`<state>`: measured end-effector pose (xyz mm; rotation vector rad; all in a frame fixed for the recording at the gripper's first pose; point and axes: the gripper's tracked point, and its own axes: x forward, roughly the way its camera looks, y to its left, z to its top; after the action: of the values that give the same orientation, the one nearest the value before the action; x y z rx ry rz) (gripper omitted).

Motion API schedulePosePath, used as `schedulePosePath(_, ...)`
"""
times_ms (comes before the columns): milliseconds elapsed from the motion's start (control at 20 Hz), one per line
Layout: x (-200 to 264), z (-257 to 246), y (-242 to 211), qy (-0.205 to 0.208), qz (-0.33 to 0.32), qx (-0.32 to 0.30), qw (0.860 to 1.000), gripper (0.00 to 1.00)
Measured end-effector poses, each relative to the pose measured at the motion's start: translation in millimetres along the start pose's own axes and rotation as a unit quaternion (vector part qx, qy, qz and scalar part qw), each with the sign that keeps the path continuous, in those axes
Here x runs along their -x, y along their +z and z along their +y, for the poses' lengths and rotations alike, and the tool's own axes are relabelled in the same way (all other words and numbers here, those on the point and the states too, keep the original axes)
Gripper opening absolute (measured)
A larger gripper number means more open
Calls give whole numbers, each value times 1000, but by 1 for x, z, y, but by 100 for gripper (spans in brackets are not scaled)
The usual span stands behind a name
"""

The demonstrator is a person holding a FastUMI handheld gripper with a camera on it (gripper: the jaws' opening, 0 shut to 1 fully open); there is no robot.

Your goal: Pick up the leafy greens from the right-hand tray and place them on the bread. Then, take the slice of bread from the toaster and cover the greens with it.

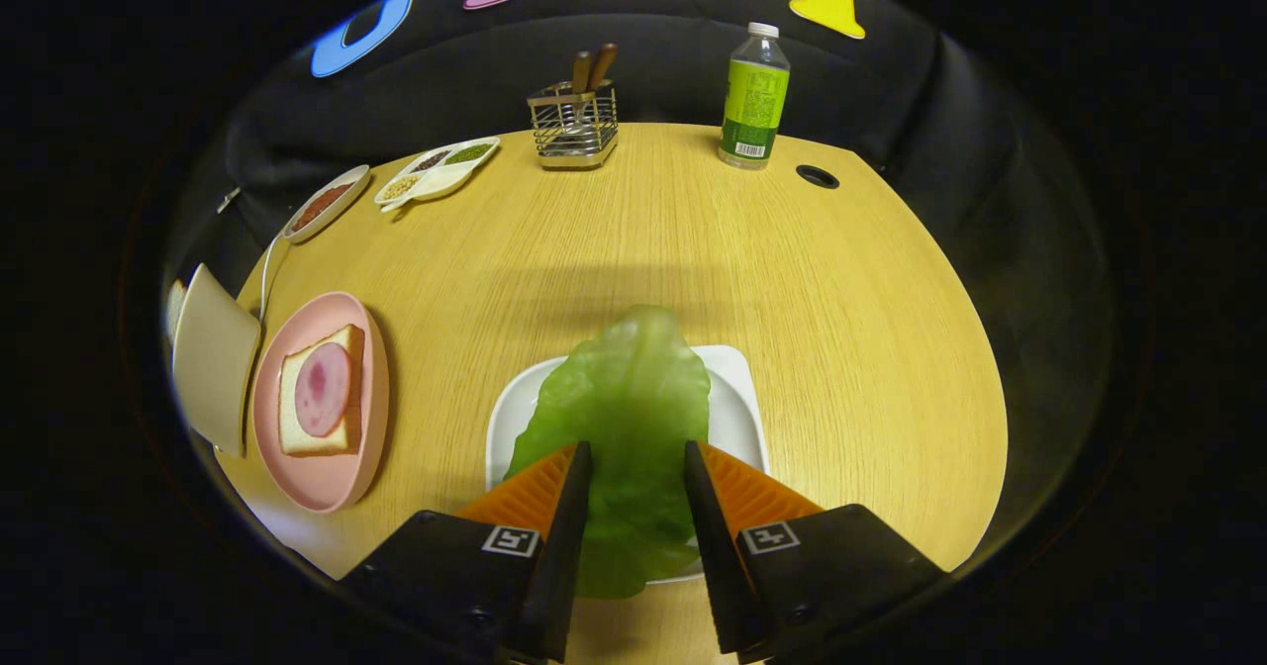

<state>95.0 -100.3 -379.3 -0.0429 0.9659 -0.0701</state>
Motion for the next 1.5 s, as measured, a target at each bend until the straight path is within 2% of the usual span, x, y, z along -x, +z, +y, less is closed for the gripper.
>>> schedulePosePath(100, 0, -1, 1, 4, 2, 9, 1000, 59)
schedulePosePath(200, -1, -2, 2, 7, 2, 7, 1000, 20)
schedulePosePath(300, 0, -2, 2, 18, 3, 19, 1000, 20)
schedulePosePath(450, 0, -2, 1, 40, 11, 13, 999, 6)
schedulePosePath(550, 0, -3, 1, 45, 19, -6, 999, 6)
schedulePosePath(750, 19, -8, 9, 29, 11, 0, 1000, 6)
schedulePosePath(1000, 73, -1, 28, 16, -20, -16, 1000, 6)
schedulePosePath(1200, 110, 12, 46, 9, -55, -1, 998, 6)
schedulePosePath(1500, 136, 66, 66, 41, -85, -7, 996, 6)
